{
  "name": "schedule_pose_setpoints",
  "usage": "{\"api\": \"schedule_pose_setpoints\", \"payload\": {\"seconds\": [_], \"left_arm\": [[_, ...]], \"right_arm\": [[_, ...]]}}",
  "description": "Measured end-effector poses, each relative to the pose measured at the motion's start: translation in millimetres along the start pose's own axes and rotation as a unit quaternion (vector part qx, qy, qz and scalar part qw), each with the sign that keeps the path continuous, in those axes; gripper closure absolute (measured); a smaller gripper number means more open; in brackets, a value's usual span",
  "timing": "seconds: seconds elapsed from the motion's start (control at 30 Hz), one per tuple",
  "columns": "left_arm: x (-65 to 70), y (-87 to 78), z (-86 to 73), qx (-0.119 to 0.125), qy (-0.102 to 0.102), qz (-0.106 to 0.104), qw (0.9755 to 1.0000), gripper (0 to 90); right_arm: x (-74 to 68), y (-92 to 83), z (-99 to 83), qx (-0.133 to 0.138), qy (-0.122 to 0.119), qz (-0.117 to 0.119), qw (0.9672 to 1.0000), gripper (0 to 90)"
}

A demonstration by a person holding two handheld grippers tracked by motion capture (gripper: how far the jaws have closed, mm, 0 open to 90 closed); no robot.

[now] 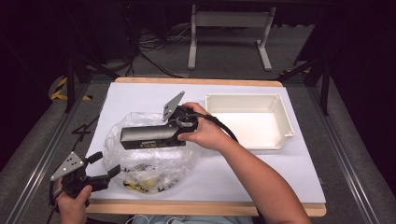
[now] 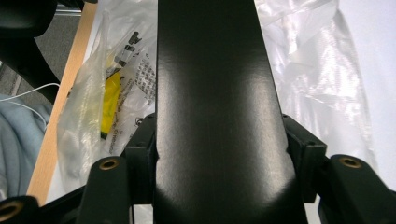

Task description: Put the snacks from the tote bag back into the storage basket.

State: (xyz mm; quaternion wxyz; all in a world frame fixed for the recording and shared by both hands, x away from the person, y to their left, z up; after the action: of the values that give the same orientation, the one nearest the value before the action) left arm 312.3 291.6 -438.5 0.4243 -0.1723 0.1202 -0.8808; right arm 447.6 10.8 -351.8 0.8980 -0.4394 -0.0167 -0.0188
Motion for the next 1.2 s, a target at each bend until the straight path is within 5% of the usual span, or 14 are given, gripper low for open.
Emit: {"api": "schedule_pose_setpoints", "payload": {"seconds": [0.6,1.2], "left_arm": [[0.2,0.9,0.1,-0.002,0.003,0.000,1.0000,9.3],[0.2,2.4,-0.7,-0.006,0.001,0.002,1.0000,9.3]], "right_arm": [[2.7,-48.3,1.3,0.016,0.005,-0.009,0.9998,42.6],[5.9,-102.2,-25.9,0.027,0.015,-0.039,0.9988,42.6]]}}
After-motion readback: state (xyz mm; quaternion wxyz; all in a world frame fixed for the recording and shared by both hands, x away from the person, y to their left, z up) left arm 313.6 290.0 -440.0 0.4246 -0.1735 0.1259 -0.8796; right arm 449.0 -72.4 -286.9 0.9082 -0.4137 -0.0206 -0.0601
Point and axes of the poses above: each handheld gripper's, and its own axes: y roughly forward along the jaws, z roughly out of its top, x roughly to its right, the point moved 3 cm from there along y, roughly forward along the jaws
